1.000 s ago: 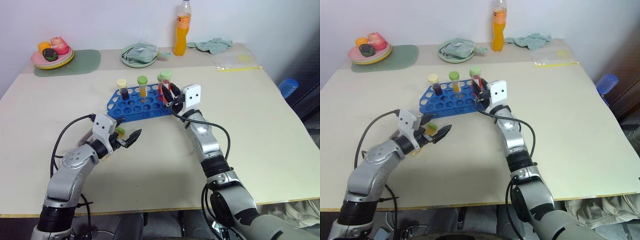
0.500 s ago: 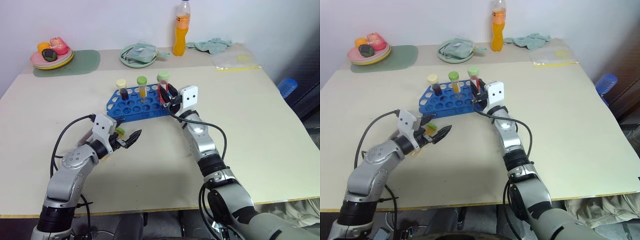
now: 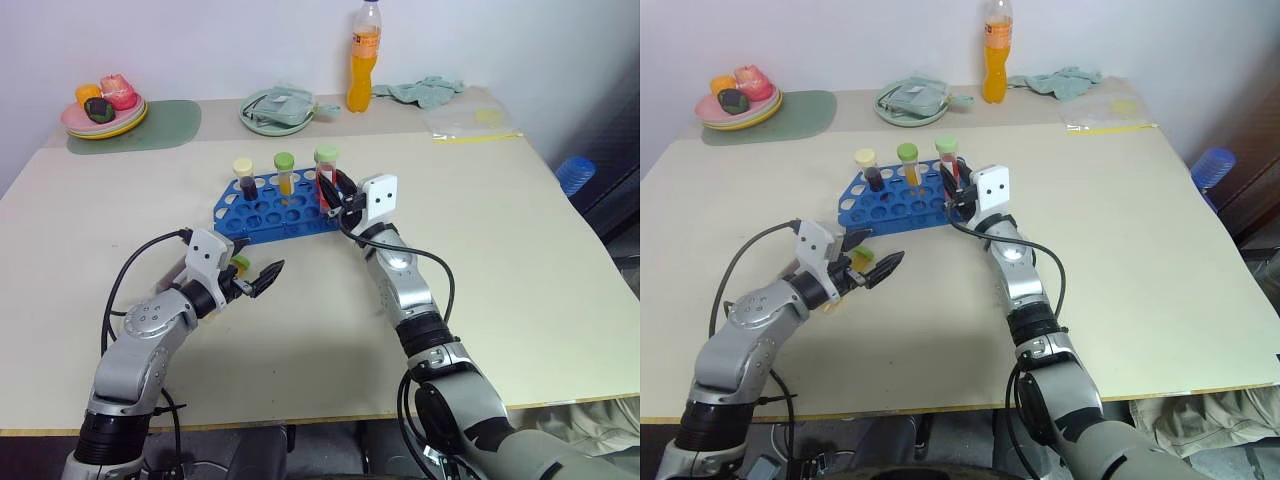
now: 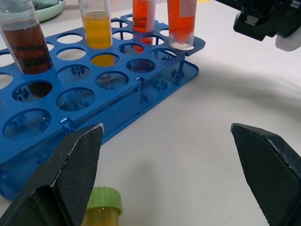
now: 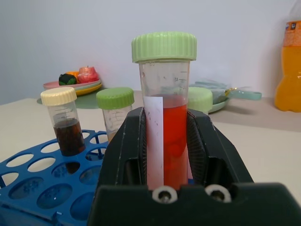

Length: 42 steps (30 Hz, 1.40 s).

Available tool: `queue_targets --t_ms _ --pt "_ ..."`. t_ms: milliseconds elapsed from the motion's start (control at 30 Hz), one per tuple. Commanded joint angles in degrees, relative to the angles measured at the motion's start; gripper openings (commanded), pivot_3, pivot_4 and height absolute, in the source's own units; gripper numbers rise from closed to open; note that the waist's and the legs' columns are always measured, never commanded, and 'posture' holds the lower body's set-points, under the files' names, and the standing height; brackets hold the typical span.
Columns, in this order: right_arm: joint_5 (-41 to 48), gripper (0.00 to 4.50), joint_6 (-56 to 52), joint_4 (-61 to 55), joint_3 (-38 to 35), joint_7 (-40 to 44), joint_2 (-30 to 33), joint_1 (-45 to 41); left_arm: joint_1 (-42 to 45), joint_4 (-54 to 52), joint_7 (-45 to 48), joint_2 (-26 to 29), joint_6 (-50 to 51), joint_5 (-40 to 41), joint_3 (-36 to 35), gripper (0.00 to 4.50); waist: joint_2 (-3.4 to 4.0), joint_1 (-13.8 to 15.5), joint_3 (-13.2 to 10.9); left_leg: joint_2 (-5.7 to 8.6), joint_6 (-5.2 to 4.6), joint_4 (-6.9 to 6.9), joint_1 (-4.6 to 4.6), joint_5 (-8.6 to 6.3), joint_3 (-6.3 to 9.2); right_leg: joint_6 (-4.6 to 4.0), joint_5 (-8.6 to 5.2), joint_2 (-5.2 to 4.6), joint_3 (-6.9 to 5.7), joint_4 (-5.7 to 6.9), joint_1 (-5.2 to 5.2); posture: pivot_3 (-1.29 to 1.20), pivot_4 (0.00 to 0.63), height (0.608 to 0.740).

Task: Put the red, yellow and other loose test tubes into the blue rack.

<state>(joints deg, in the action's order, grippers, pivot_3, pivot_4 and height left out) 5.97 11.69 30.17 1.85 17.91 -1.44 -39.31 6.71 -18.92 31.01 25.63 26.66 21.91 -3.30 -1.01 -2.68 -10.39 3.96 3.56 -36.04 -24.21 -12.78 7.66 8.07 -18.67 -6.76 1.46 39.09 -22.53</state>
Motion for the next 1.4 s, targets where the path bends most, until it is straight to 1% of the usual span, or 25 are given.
queue_targets --t_ms 33,200,500,700,767,800,867,900,967,1100,1167,1300,1367,1400 --pt "0.42 0.79 -0.51 -2.12 -0.17 0.27 0.12 0.66 -0.01 -1.45 0.1 -0.24 -1.41 -0.1 -0.17 4.5 0.0 0.01 0.0 0.0 0.0 0.0 0.0 0.0 0.0 0.0 0.0 0.0 0.0 0.0 0.0 0.0 0.15 0.74" --pt "-0.43 0.79 0.21 -0.8 -0.05 -0.4 0.02 0.23 0.05 -1.31 0.11 -0.44 -1.62 -0.24 0.09 4.5 0.0 0.01 0.0 0.0 0.0 0.01 0.03 0.0 0.0 0.0 0.0 0.0 0.0 0.0 0.02 0.0 0.15 0.74" --pt "-0.49 0.79 2.91 5.52 -0.63 -1.6 -0.94 -4.02 -0.31 -2.0 -0.17 -0.86 -1.26 -0.35 0.22 4.5 0.0 -0.08 0.0 0.0 0.0 0.01 0.05 0.0 -0.01 0.0 0.0 0.0 0.01 0.0 0.04 0.0 0.15 0.74" --pt "0.53 0.79 3.85 5.54 -0.43 0.15 -1.19 -3.36 -0.92 -2.69 -0.62 -0.76 -0.9 -0.26 -0.12 4.5 0.01 -0.16 0.0 -0.01 0.0 0.01 0.07 0.0 -0.01 0.0 0.0 0.01 0.01 0.01 0.04 0.0 0.15 0.74" --pt "0.97 1.73 4.03 4.1 -0.34 1.13 -1.16 -2.58 -1.05 -2.87 -0.84 -0.74 -0.7 -0.17 -0.27 4.5 0.01 -0.22 0.0 -0.01 0.0 0.02 0.07 0.0 -0.01 0.0 0.0 0.01 0.01 0.01 0.04 0.0 0.15 0.74" --pt "1.04 2.05 4.18 2.83 -0.27 1.34 -1.14 -2.05 -1.16 -3.09 -1.07 -0.69 -0.62 -0.19 -0.39 4.5 0.01 -0.21 0.0 -0.01 0.0 0.02 0.07 0.0 0.0 0.0 0.0 0.01 0.01 0.01 0.04 0.0 0.15 0.74" --pt "0.59 3.12 4.56 0.01 -0.12 1.0 -0.97 -1.04 -1.16 -3.55 -1.74 -0.52 -0.37 -0.36 -0.73 4.5 0.01 -0.12 0.0 -0.01 0.0 0.03 0.07 0.0 0.0 0.0 0.0 0.01 0.01 0.01 0.04 0.0 0.15 0.74" --pt "0.48 3.49 4.06 -2.56 -0.05 0.86 -0.64 -0.3 -0.8 -4.22 -2.06 -0.16 0.35 -0.19 -1.0 4.5 0.01 -0.05 0.0 0.0 -0.01 0.03 0.07 0.0 0.0 0.0 0.0 0.0 0.01 0.01 0.04 0.0 0.15 0.74" --pt "0.42 3.49 2.91 -5.97 0.06 0.76 -0.15 0.69 -0.27 -5.19 -2.43 0.41 1.42 0.02 -1.25 4.5 0.01 0.05 0.0 0.0 -0.01 0.02 0.06 0.0 0.0 0.0 0.0 0.0 0.01 0.01 0.03 0.0 0.15 0.74" --pt "2.01 3.49 -2.35 -14.93 -0.47 1.68 2.04 3.24 3.83 -9.04 -4.19 2.66 6.87 0.75 -1.83 4.5 0.01 0.19 0.0 0.0 -0.11 0.0 0.05 -0.06 0.04 0.0 0.0 0.01 0.0 0.01 0.05 0.0 0.15 0.74" --pt "3.11 3.49 -5.84 -19.95 -0.98 3.02 4.53 4.9 6.79 -10.3 -4.97 4.95 12.7 1.43 -2.1 4.5 0.01 0.18 0.0 0.02 -0.19 -0.01 0.05 -0.11 0.04 0.0 0.0 0.0 0.0 0.01 0.08 0.0 0.15 0.74" --pt "6.03 3.49 -12.95 -28.81 -1.22 7.54 10.42 7.9 11.69 -11.81 -5.88 11.51 28.81 3.17 -1.74 4.5 0.02 0.07 -0.01 0.03 -0.25 0.01 0.06 -0.15 0.05 0.0 0.0 0.0 0.0 0.01 0.09 0.0 0.15 0.74" --pt "7.18 3.49 -15.57 -31.76 -1.33 9.6 13.26 8.89 16.26 -13.35 -6.24 15.86 42.37 4.89 0.42 4.5 0.02 -0.08 -0.02 0.01 -0.27 0.04 0.07 -0.16 0.03 0.0 0.0 0.03 0.0 0.02 0.08 0.0 0.15 0.74" --pt "7.56 3.49 -16.67 -33.02 -1.17 10.84 14.65 9.35 18.98 -13.53 -6.36 16.83 48.66 5.94 1.33 4.5 0.02 -0.07 -0.06 -0.01 -0.28 0.06 0.08 -0.16 0.02 -0.01 -0.01 0.07 0.01 0.03 0.06 0.0 0.15 0.74"
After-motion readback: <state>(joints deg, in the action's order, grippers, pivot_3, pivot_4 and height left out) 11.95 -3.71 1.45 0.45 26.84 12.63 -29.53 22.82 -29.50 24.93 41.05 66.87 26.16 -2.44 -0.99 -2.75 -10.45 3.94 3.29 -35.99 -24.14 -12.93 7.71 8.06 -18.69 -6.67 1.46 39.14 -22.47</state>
